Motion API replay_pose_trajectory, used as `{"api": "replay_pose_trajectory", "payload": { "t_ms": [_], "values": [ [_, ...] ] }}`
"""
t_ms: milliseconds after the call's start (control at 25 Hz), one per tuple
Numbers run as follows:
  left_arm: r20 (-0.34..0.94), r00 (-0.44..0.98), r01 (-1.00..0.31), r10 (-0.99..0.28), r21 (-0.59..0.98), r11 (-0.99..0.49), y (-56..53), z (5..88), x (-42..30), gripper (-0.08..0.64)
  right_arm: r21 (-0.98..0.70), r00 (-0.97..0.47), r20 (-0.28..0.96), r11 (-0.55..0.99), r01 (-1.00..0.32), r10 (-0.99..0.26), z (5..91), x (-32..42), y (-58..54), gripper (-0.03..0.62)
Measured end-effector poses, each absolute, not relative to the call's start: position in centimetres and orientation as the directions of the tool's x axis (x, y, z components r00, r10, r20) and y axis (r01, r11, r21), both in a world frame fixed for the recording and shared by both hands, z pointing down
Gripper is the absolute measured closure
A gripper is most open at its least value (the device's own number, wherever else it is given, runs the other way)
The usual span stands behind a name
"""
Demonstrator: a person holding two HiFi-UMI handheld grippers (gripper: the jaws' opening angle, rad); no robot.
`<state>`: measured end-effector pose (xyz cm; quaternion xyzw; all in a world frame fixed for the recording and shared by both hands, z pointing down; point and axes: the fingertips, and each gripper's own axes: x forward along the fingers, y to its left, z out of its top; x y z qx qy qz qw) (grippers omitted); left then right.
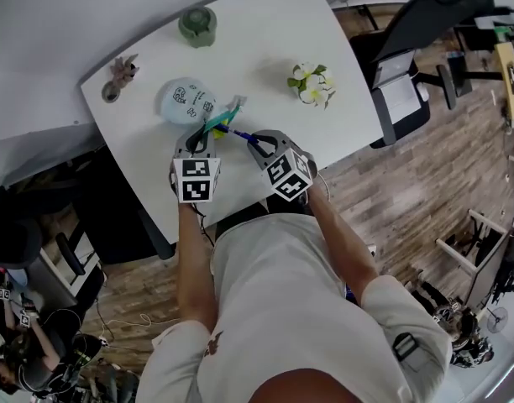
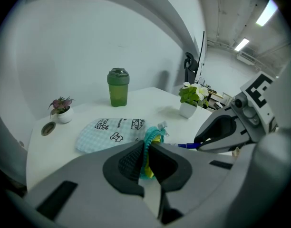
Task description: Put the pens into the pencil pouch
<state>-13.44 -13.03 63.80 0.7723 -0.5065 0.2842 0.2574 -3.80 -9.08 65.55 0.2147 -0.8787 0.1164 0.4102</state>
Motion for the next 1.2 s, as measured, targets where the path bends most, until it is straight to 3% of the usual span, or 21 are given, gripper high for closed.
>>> {"api": "replay_pose_trajectory", "payload": {
  "t_ms": [1200],
  "values": [
    [0.676, 0.373, -0.927, -0.636, 0.250, -0.278, -13.0, 65.0, -13.2, 0.552, -0.195, -0.665, 0.683, 0.803, -0.563, -0.301, 67.6, -12.8, -14.3, 0.529]
  ]
}}
